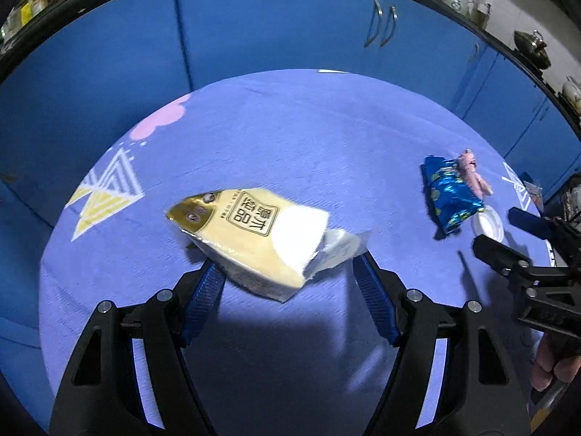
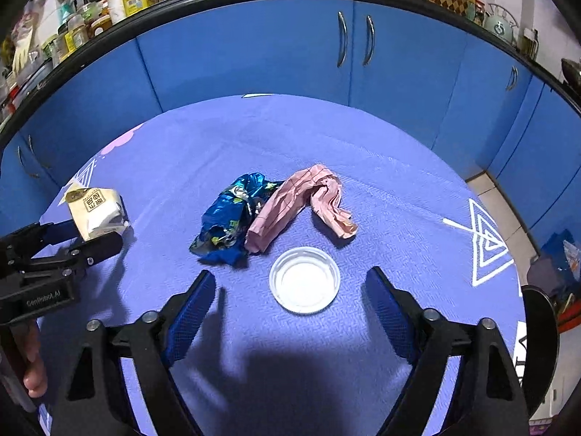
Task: Collect trash
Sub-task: 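Grasp the yellow bread bag with the left tool while the right tool grasps the clear round lid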
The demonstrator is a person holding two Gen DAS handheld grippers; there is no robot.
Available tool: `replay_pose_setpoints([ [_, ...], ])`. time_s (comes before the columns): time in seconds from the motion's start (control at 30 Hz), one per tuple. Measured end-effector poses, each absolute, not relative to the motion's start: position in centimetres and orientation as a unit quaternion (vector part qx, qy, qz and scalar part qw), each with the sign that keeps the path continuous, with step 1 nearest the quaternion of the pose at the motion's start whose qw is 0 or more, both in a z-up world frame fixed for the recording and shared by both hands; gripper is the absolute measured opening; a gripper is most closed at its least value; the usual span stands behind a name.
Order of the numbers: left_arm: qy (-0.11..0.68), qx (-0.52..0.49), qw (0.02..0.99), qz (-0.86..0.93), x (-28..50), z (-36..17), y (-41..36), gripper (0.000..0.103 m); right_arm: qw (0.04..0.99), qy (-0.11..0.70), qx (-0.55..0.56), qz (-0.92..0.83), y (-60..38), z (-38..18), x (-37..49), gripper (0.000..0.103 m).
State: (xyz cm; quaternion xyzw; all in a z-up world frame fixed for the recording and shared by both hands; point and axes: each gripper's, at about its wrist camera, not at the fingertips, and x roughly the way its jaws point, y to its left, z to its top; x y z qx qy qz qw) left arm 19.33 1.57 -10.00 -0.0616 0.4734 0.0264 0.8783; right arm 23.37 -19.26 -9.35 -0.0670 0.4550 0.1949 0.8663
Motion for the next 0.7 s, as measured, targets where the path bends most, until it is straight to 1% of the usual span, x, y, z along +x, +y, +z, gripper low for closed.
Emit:
replay_pose_setpoints([
  [0.03, 0.473, -0.060, 0.879, 0.021, 19.5, -10.0, 1.2, 0.062, 0.865, 0.458, -0.068, 0.195, -19.2, -9.5, 23.7, 0.064],
  [0.07, 0.473, -0.057, 0.879, 0.016, 19.7, -9.9, 0.7, 0.059, 0.862, 0.461, -0.069, 0.196, -19.2, -9.7, 23.8, 0.054],
  [0.1, 0.473, -0.055, 0.879, 0.012, 19.7, -9.8, 0.4, 0.054, 0.860, 0.465, -0.072, 0.198, -19.1, -10.0, 23.8, 0.053],
  [0.13, 0.474, -0.053, 0.879, 0.006, 19.8, -9.7, 0.0, 0.049, 0.862, 0.459, -0.080, 0.198, -19.0, -10.0, 23.6, 0.048],
  [0.17, 0.475, -0.051, 0.879, -0.003, 20.0, -9.7, -0.5, 0.045, 0.863, 0.456, -0.085, 0.198, -19.0, -10.0, 23.5, 0.040],
  [0.2, 0.476, -0.048, 0.878, -0.012, 20.1, -9.7, -0.9, 0.039, 0.863, 0.456, -0.085, 0.200, -19.0, -10.0, 23.5, 0.039],
  [0.27, 0.477, -0.043, 0.878, -0.022, 20.1, -9.6, -1.9, 0.038, 0.863, 0.455, -0.078, 0.203, -19.3, -9.9, 23.5, 0.039],
  [0.33, 0.474, -0.040, 0.879, -0.029, 20.2, -9.4, -2.5, 0.029, 0.866, 0.451, -0.082, 0.201, -19.5, -9.7, 23.3, 0.039],
  [0.4, 0.469, -0.040, 0.881, -0.040, 20.1, -9.1, -3.0, 0.026, 0.869, 0.446, -0.081, 0.200, -19.8, -9.4, 23.0, 0.039],
  [0.6, 0.453, -0.062, 0.887, -0.059, 19.6, -7.5, -3.1, 0.012, 0.873, 0.439, -0.073, 0.199, -21.0, -8.4, 22.2, 0.039],
  [0.7, 0.443, -0.066, 0.892, -0.064, 19.0, -6.7, -3.2, 0.010, 0.876, 0.434, -0.070, 0.199, -21.3, -7.9, 21.6, 0.039],
])
